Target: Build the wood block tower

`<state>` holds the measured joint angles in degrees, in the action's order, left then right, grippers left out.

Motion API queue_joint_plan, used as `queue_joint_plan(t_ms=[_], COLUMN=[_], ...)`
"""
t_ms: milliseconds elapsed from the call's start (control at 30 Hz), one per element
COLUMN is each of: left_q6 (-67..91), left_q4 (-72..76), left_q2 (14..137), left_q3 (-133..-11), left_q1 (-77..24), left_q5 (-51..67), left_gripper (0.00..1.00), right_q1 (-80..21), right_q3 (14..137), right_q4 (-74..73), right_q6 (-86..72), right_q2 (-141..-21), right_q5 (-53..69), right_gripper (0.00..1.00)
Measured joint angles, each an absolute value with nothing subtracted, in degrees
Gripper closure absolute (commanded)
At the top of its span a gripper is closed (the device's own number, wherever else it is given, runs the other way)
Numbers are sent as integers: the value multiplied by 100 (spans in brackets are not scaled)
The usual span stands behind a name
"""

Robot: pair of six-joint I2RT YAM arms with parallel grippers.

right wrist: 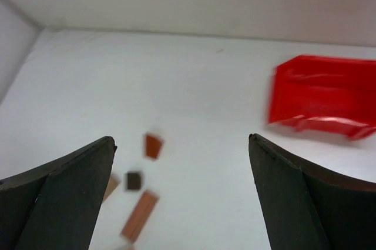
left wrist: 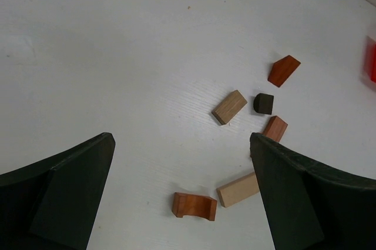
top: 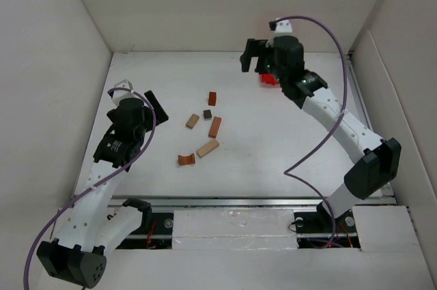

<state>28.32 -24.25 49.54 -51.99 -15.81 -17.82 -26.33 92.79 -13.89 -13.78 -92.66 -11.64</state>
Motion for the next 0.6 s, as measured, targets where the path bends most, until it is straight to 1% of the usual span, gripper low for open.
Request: queue_joint_plan(t_ms=[133,233,300,400,467,533,600], left_q6=[2906,2888,2827,2604,2462,2351,2305], left_q4=[-2512,-2517,-2506,-2397,-2351,-2512,-2600], left_q2=[4932,4788,4672,4598,4807,5328,6143], left_q3=[-5199,-5199,-5199,-5199,-5229,-5551,-6169], left_q1=[-1581,-1581,-1581,-1579,-1597,-1710,-2202], left_q5=[-2032,-2016,-1925,-1487,-1166,-878,-932], left_gripper=[1,1,1,1,1,1,1], right_q1=[-3450,-3892,-4241,-4611,-4659,-4611,-4510], right_q3=[8674,8508,8396,8156,7957,7627,7249], right_q4=[-1199,-1328,-1352,-1476,-1573,-1597,-1599], right_q6=[-1625,-1708,-1756,-1813,-1896,-1999,-2084], right_q2=[-8991,-8991,-8938,-8689,-8405,-7955,-7408], right_q5=[-1474,-2408,-2893,-3013,-3015,-3070,-3059], right_gripper=[0,0,0,0,0,0,0])
